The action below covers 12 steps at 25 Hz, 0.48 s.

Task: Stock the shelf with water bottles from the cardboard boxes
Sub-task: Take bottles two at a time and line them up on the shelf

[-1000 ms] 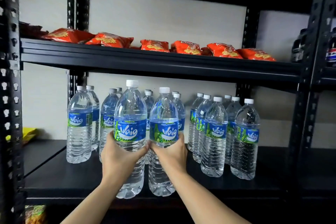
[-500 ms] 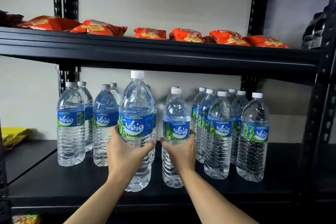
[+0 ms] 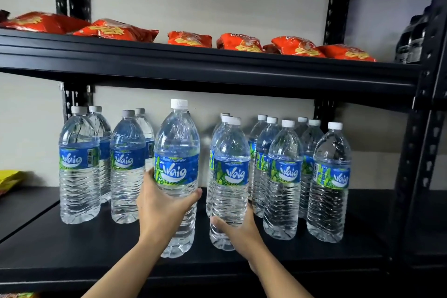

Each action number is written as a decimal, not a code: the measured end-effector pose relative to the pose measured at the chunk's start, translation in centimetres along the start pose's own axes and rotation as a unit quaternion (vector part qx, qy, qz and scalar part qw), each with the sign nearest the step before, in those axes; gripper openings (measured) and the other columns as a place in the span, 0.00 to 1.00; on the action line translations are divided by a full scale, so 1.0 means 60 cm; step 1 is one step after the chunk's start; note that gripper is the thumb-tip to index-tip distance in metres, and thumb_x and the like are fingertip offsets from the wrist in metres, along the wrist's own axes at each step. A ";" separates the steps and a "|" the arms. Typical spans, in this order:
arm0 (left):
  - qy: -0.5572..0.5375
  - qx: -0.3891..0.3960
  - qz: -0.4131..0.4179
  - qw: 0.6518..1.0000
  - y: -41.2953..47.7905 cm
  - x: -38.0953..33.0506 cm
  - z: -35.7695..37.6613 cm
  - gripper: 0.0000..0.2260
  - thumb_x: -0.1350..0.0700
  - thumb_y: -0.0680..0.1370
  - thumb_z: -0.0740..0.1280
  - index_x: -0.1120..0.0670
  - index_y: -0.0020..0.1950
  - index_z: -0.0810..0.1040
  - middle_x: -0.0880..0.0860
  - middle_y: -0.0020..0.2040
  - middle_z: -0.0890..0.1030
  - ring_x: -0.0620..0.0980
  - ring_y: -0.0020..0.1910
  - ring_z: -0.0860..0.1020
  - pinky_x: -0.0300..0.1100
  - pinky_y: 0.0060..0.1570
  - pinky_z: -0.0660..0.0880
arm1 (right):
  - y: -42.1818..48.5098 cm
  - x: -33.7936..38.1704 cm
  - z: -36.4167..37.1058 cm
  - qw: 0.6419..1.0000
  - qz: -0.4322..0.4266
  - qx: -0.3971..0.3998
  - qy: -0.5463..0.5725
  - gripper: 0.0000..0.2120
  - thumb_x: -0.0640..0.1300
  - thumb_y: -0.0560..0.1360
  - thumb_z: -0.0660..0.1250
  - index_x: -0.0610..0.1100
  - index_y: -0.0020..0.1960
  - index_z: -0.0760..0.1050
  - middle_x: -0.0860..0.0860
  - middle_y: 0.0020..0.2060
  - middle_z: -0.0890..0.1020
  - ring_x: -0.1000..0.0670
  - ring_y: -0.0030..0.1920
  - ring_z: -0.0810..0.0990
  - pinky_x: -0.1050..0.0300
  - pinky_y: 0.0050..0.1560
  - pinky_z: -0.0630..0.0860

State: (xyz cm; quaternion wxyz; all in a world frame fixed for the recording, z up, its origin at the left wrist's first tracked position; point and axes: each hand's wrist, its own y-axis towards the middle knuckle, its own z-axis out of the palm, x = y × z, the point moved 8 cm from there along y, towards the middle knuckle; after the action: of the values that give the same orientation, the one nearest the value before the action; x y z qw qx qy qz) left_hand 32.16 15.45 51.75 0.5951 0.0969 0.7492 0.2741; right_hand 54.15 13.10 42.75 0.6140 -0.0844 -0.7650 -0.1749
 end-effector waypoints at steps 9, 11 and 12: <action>-0.018 -0.009 -0.005 1.000 0.004 0.011 0.016 0.36 0.48 0.60 0.84 0.50 0.61 0.70 0.48 0.52 0.79 0.47 0.53 0.74 0.43 0.54 0.69 | 0.037 -0.032 0.008 0.999 -0.018 -0.031 -0.007 0.56 0.63 0.66 0.77 0.51 0.81 0.45 0.52 0.77 0.61 0.50 0.75 0.62 0.51 0.72 0.62; -0.025 -0.011 -0.008 1.000 0.002 0.008 0.017 0.35 0.49 0.60 0.84 0.47 0.58 0.67 0.48 0.50 0.78 0.47 0.51 0.74 0.43 0.52 0.69 | 0.037 -0.038 0.007 0.999 -0.026 -0.035 -0.007 0.59 0.64 0.64 0.78 0.51 0.81 0.45 0.52 0.78 0.60 0.50 0.76 0.61 0.50 0.74 0.61; -0.028 -0.011 -0.008 1.000 0.000 0.007 0.018 0.35 0.50 0.60 0.84 0.46 0.57 0.66 0.47 0.49 0.78 0.47 0.51 0.74 0.43 0.51 0.68 | 0.037 -0.039 0.006 0.999 -0.030 -0.035 -0.011 0.59 0.64 0.64 0.78 0.52 0.81 0.44 0.52 0.78 0.58 0.50 0.77 0.59 0.50 0.75 0.60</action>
State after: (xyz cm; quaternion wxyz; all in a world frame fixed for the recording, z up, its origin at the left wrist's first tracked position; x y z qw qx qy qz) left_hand 33.07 16.00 51.24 0.6188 0.0916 0.7302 0.2746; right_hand 55.13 15.48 40.78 0.5971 -0.0849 -0.7671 -0.2188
